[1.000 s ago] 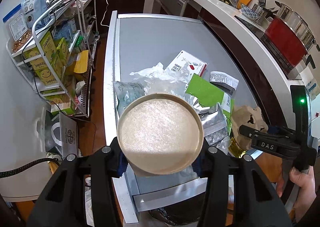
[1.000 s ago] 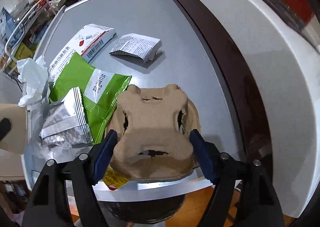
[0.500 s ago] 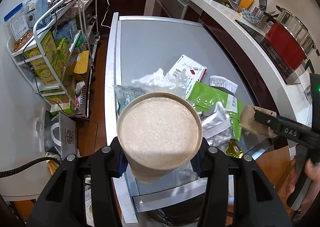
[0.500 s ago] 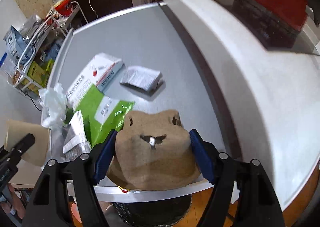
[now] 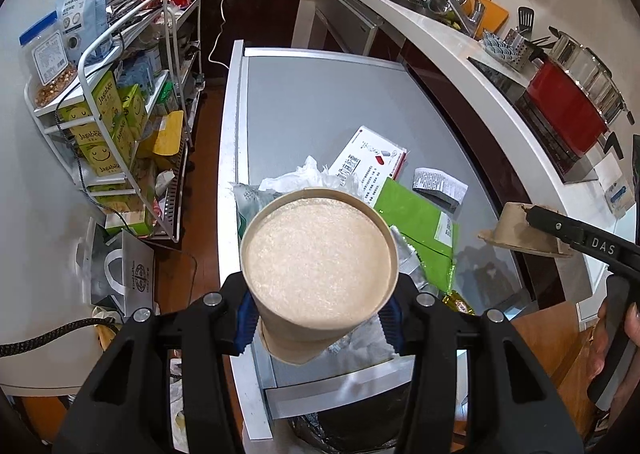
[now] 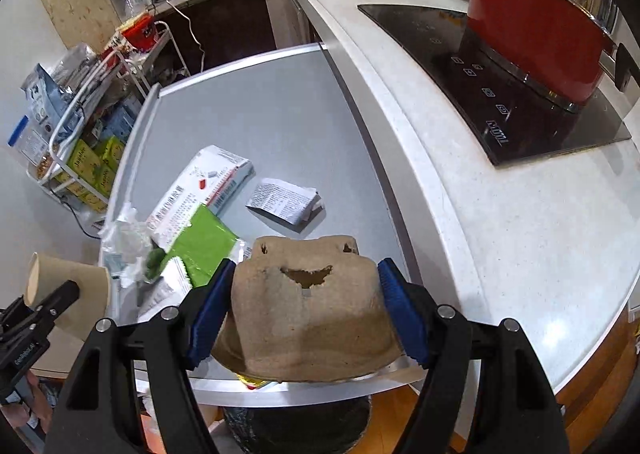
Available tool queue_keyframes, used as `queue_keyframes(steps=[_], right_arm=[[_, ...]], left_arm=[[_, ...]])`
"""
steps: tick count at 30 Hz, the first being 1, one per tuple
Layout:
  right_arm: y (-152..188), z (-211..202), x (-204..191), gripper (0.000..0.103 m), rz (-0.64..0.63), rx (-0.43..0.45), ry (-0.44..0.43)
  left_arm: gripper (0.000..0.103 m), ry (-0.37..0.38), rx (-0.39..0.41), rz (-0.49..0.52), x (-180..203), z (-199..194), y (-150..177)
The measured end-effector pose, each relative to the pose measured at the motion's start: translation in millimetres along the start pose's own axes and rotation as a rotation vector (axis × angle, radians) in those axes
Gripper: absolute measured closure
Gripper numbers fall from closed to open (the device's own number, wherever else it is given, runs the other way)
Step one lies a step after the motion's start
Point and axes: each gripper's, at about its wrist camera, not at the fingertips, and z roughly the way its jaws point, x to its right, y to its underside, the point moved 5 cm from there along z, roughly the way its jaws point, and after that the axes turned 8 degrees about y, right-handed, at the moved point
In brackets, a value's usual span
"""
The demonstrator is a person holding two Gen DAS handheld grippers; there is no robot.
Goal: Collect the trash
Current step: 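Lift the paper cup and pulp carton and carry both toward the trash bin, then open both grippers over the black trash bin to drop cup and carton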
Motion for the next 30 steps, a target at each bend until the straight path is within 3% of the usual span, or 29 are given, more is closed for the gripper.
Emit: queue_keyframes(steps=[18, 25, 30], right_arm=[[5.5, -93.9, -9.9, 0.032, -0.024, 0.129, -0.187], [39.6, -113.4, 0.5, 0.032, -0.050, 0.100, -0.237], [85.9, -106.2, 6.8, 0.032, -0.088, 0.012, -0.246]], left_arm=[[0.054, 0.052, 0.127, 0.070, 40.7, -77.7, -7.9], [0.054, 0.069, 0.110, 0.131, 64.5, -100.0, 26.2], [0.054, 0.075, 0.048, 0.173, 78.9, -96.5, 64.3]])
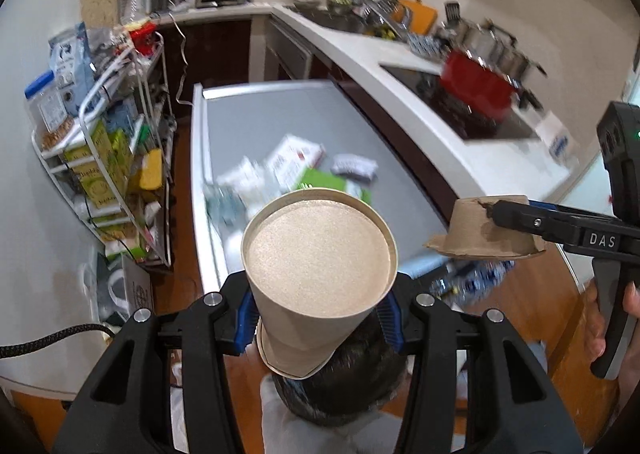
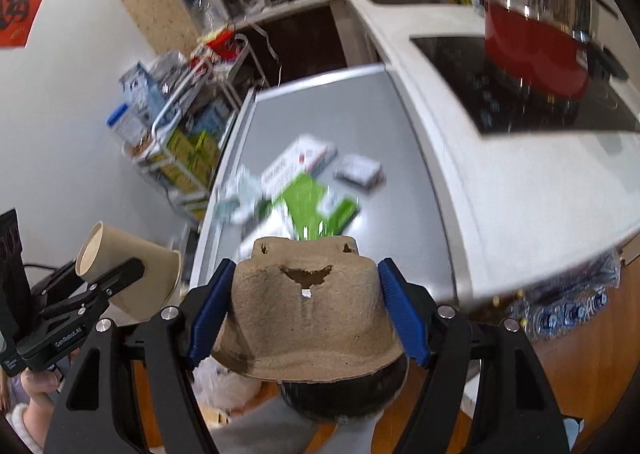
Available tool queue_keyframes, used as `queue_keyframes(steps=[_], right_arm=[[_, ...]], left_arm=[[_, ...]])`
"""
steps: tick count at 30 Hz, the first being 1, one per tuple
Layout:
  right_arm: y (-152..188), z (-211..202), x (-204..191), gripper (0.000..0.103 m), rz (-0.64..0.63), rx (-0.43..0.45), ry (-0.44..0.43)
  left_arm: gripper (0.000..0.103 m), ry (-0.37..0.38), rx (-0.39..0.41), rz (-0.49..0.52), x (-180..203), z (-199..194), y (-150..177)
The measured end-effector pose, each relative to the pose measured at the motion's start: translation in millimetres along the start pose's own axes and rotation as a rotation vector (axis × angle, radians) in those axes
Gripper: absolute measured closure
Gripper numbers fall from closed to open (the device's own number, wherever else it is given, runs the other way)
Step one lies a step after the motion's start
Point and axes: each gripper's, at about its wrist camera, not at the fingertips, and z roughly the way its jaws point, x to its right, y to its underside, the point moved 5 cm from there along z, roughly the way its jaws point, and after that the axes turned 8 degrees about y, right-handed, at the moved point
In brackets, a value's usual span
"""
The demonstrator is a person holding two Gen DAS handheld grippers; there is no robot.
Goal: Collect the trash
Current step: 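Open both grippers over the black trash bin to drop cup and carton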
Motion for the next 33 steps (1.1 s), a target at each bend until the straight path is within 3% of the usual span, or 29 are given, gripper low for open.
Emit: queue_keyframes(steps=[6, 14, 24, 25, 26, 28, 30, 33], right_arm=[[57.4, 29.9, 9.9, 0.032, 0.016, -0.130, 0.005], [127.1, 104.8, 33.1, 0.032, 0.057, -0.297, 0.054], [152.2, 170.7, 55.9, 0.031, 0.214, -0.414, 0.036], [153.2, 173.7, 56.3, 0.031, 0.220, -0.419, 0.037], [153.4, 176.0, 57.7, 0.030, 0.230, -0.426, 0.031], [152.7, 179.2, 61.4, 0.013, 0.266, -0.443, 0.010], [151.0, 177.0, 64.3, 0.012, 0.281, -0.436, 0.011], [147.5, 170.1, 66.0, 0.012, 0.261, -0.424, 0.023]], left_arm=[[0.054, 0.022, -0.114, -0.008, 11.0, 24.7, 55.5], [0.054, 0.029, -0.228, -0.034, 9.3, 77.5, 112.0], [0.053, 0.010, -0.323, -0.013, 8.1, 144.8, 145.5], [0.049, 0.007, -0.332, -0.015, 7.1, 148.0, 145.9], [0.033, 0.004, -0.335, -0.018, 5.5, 150.0, 145.4], [0.012, 0.005, -0.344, -0.041, 2.9, 150.8, 143.4], [0.011, 0.025, -0.331, -0.055, 1.1, 147.6, 139.7], [0.011, -0.013, -0.330, -0.048, -2.1, 143.2, 135.7]])
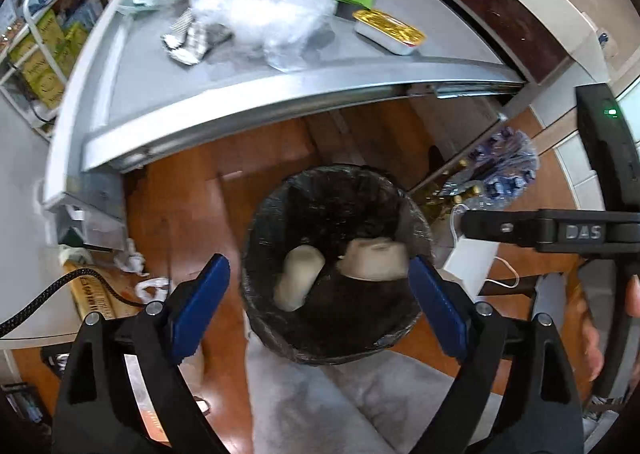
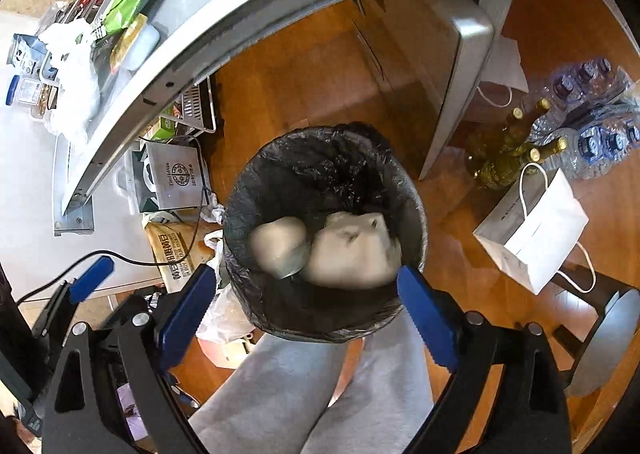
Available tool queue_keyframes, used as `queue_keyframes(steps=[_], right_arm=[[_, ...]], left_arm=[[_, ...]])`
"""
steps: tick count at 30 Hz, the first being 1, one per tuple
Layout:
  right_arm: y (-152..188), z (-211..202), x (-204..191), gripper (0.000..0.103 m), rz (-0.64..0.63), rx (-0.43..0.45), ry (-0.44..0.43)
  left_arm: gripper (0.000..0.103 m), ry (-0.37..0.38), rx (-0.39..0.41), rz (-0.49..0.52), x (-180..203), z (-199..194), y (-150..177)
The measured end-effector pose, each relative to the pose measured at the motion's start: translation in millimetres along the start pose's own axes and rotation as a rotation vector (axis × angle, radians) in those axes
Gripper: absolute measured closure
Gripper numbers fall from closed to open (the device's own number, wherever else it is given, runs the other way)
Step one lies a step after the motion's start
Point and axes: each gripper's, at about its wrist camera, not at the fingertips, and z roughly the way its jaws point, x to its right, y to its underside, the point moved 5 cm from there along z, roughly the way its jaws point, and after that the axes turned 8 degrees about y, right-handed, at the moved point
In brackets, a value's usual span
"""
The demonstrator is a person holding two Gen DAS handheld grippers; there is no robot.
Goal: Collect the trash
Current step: 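Open both grippers over the black trash bin to drop cup and carton, then move both grippers back over the remaining trash on the counter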
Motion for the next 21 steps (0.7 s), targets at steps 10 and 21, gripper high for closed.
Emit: queue_keyframes(steps=[10, 21], right_arm=[[11.6, -86.3, -27.6, 0.012, -0.251, 0.206, 0.136], [-36.2, -184.2, -79.4, 0.012, -0.363, 0.535, 0.137]], left_arm=[[0.011, -0.022, 0.100, -0.059, -18.3, -54.9, -8.2], [0.011, -0.073, 0.304, -0.067, -27.9, -126.6, -63.7]])
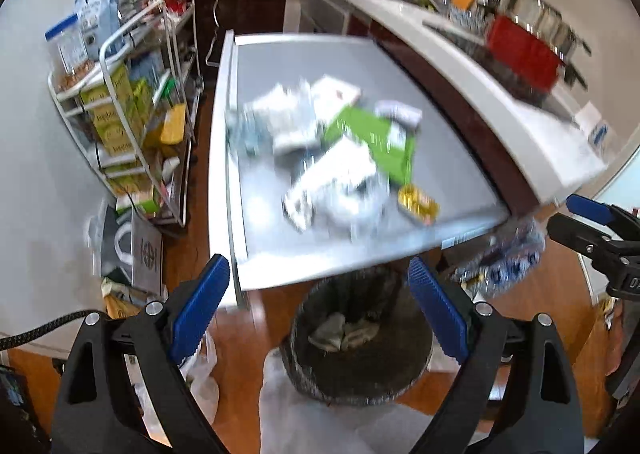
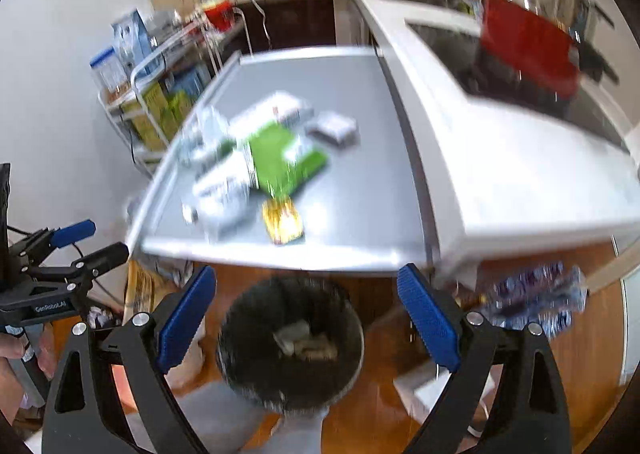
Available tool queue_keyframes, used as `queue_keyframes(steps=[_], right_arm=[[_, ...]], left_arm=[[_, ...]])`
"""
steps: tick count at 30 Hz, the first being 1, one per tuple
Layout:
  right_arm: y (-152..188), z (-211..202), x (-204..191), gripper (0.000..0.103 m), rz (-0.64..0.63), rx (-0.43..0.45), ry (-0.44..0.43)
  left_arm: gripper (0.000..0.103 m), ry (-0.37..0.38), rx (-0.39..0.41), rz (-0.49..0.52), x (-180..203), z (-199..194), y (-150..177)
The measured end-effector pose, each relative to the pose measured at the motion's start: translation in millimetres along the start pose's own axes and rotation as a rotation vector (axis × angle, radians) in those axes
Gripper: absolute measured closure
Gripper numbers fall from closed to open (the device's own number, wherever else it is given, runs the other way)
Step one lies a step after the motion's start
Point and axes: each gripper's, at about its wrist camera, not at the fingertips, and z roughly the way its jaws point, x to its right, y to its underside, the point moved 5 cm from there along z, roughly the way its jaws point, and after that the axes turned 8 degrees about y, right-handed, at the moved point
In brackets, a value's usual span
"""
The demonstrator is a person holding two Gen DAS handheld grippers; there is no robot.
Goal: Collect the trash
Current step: 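Move both grippers back over the remaining trash on the counter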
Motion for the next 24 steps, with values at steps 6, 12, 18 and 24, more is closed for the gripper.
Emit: queue_keyframes(steps=[6, 12, 18, 24], right_arm=[[-47.0, -4.0, -3.4, 0.011, 0.025, 0.075, -0.013], [-83.6, 16.7, -10.2, 0.009, 0.053, 0.069, 0.023], [-102.0, 51.9, -8.0, 0.009, 0.086, 0.013, 0.044], [-117.6, 101.0, -10.6, 0.009, 0.050, -0.062, 0.080]], left_arm=[[0.011, -0.040, 0.099, 0.014, -10.1, -10.6, -51.3], [0.011, -0.056, 0.105, 0.001, -23.3, 2.9, -85.7], [0.011, -0.042, 0.062, 0.024, -26.1, 29.8, -100.6], [0.011, 0.005, 0.004, 0.029, -32.0, 61.9, -109.8]])
